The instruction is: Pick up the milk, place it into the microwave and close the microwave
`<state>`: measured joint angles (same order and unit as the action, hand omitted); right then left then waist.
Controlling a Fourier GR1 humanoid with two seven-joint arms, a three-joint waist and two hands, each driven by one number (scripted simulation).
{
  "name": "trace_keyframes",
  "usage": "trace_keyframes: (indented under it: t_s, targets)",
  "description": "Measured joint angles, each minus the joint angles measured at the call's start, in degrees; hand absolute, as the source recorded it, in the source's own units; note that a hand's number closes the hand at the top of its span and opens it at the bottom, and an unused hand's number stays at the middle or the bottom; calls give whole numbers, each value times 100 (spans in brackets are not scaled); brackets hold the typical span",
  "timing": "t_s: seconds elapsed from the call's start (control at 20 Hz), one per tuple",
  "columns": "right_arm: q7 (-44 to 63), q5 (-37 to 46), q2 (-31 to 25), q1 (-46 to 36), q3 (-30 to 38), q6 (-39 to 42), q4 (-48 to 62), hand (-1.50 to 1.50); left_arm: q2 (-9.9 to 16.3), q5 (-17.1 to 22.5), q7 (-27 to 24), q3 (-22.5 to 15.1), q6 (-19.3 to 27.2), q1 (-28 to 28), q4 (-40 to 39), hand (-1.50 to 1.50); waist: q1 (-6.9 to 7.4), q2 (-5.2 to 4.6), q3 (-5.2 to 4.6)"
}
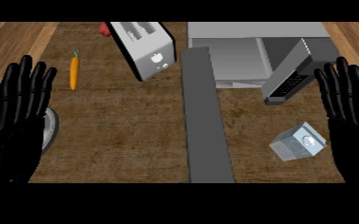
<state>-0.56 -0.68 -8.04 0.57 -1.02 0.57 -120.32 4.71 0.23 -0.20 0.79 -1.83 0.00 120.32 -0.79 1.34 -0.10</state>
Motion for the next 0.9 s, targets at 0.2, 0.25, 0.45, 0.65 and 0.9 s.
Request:
trace_keyframes:
  t_s: [0.2, 0.25, 0.45, 0.65, 0.9]
  targets:
    - [-147, -411, -169, 350, 182, 442, -229, -150, 79, 87, -53, 207, -42, -171, -190, -150, 28, -82, 7]
    - [-154, -581, -243, 428, 258, 596, -263, -150, 101, 115, -119, 280, -61, -176, -293, -150, 30, -93, 8]
    - [-40, -1574, -287, 816, 114, 1254, -331, -150, -4, 322, 19, 402, -27, -73, -578, -150, 32, -117, 12]
    - [125, -2449, -443, 1420, 208, 1772, -701, -150, -78, 521, 110, 446, -88, 304, -492, -150, 35, -115, 12]
    - [26, -2799, -382, 2069, 348, 2265, -936, -150, -212, 569, 17, 330, -196, 866, -169, -150, 51, -117, 11]
